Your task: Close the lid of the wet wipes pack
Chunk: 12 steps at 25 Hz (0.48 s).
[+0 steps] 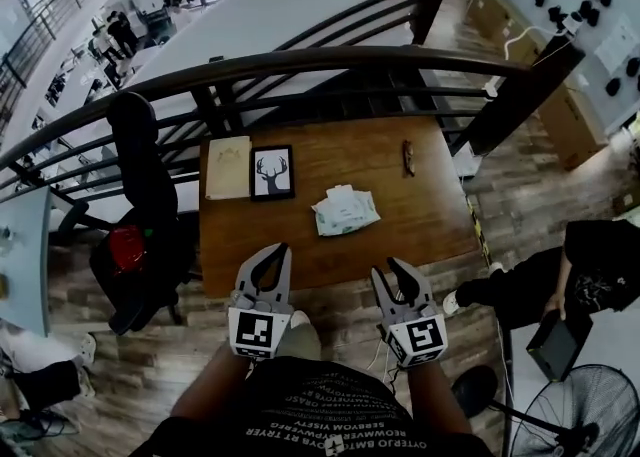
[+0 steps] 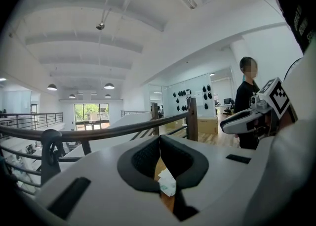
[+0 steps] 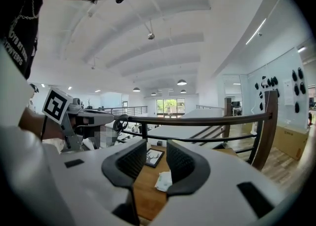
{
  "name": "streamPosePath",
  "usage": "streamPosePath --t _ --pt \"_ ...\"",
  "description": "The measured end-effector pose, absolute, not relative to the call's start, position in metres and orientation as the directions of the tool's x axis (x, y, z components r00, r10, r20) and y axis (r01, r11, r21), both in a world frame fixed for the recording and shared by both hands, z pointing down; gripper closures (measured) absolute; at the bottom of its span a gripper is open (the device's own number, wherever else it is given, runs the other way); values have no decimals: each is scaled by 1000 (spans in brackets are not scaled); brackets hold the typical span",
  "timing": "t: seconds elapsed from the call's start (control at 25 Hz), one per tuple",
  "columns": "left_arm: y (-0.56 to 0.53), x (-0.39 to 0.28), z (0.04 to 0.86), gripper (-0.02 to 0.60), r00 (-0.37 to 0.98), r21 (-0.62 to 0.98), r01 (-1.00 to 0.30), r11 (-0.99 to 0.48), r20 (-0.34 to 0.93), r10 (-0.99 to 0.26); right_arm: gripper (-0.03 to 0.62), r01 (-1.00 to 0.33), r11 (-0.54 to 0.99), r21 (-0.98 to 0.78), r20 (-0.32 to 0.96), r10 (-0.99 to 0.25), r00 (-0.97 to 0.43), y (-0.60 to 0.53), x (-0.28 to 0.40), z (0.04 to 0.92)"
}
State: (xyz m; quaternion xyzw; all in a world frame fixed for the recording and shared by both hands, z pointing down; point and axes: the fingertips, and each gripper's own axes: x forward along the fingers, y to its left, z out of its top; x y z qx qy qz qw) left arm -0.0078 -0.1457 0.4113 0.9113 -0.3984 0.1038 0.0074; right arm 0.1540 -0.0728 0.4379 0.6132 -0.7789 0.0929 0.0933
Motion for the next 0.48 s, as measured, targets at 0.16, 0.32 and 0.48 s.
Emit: streamPosePath --t 0.16,0.32,0.48 --pt "-182 -11 410 554 671 -69 -718 -693 196 -715 467 -966 256 -32 268 -929 -255 -109 143 440" --pt "-209 -11 413 555 684 -57 -709 -703 185 -706 467 -964 263 -40 272 -925 -264 -134 136 440" --pt "-226 -10 411 554 697 -51 -699 -713 172 -696 467 -966 255 -28 278 -927 -253 -142 133 437"
